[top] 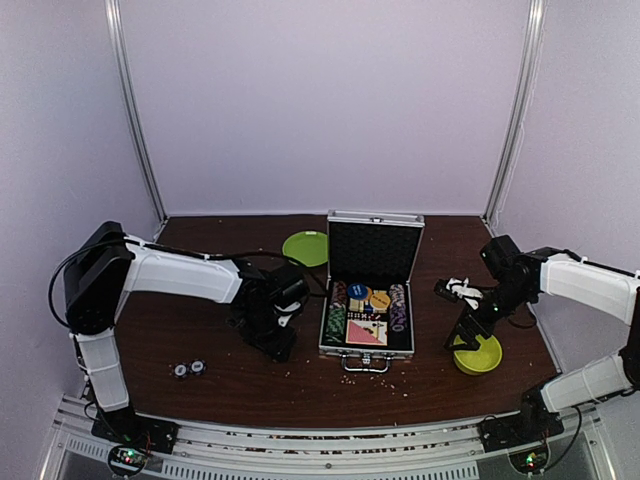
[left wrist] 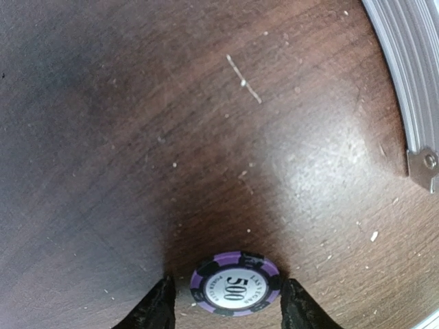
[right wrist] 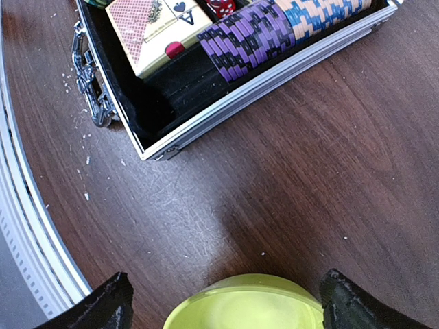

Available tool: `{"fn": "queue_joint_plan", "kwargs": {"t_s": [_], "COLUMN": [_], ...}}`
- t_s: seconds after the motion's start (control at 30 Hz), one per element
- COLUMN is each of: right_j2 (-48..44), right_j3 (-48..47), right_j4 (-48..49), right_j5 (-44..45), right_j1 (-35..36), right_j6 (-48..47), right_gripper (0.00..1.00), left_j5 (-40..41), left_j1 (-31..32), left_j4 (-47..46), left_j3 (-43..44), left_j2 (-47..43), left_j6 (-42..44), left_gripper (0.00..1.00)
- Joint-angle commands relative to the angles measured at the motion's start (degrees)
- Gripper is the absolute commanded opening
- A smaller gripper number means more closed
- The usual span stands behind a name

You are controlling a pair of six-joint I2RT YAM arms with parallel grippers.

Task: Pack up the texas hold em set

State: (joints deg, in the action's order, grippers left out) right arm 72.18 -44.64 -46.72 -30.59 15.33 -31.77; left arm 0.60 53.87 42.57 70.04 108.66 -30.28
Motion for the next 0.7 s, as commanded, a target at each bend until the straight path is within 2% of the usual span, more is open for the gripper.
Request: {"fn": "queue_joint_plan", "kwargs": {"t_s": [0.0, 0.33, 0.67], "right_j2": [0.09, -0.02, -0.11], "right_j3": [-1.2, -1.17, -1.15], "right_j4": [-0.1, -0.18, -0.3], "right_j5": [0.93, 0.88, 0.8], "right_j1": [-0.24, -0.22, -0.22], "right_j6": [-0.73, -0.75, -0.8], "right_gripper": [0.95, 0.95, 0.95], "left_j5": [-0.74, -1.24, -1.67], "left_j1": [-0.34, -0.17, 0.84], "left_j4": [-0.38, 1.2, 3.37], "left_j3": [1.35, 0.89, 0.74], "left_j2": [2.52, 3.66, 1.86], "left_j6": [0.69, 0.79, 0.55], "left_gripper": [0.53, 0.48, 0.34]}}
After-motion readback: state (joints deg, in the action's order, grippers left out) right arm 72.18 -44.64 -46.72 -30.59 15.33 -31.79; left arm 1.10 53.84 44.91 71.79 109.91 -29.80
